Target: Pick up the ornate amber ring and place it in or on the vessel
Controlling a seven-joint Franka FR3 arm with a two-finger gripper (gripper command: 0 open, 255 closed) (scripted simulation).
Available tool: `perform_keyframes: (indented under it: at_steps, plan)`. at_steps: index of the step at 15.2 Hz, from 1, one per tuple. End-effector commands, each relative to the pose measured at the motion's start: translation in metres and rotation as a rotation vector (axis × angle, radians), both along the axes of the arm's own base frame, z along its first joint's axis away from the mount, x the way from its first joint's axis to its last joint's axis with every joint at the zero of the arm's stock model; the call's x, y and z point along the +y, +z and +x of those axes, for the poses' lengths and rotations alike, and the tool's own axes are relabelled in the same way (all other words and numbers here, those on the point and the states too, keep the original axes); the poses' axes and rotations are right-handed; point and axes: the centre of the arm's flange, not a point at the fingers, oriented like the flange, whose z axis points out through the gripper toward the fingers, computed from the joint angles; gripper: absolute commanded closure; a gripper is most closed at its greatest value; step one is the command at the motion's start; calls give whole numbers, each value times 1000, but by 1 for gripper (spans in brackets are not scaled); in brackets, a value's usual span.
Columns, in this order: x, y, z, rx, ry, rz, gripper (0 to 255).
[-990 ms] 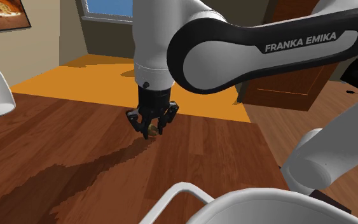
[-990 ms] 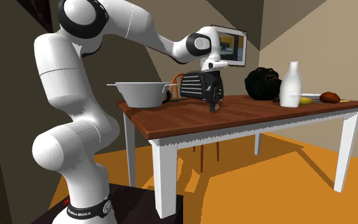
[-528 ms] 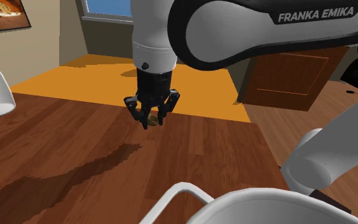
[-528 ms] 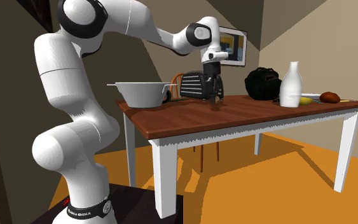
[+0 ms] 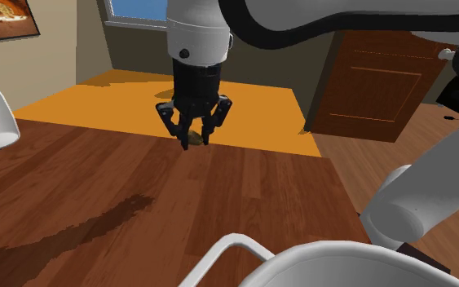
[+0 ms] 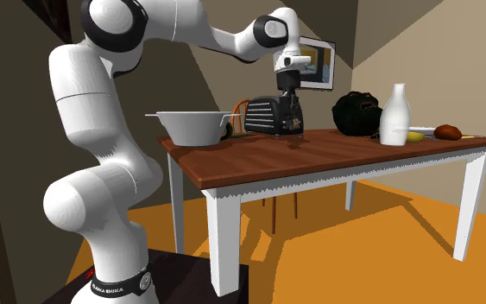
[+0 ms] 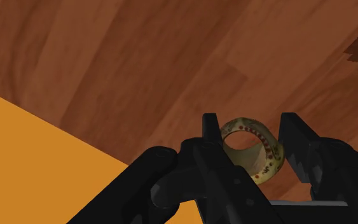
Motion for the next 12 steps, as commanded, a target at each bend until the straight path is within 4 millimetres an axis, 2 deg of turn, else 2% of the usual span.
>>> perform_keyframes:
  at_steps: [1, 12]
  plan:
    - [-1, 11, -1, 0, 0, 0, 255]
    - [-1, 69, -1, 0, 0, 0, 255]
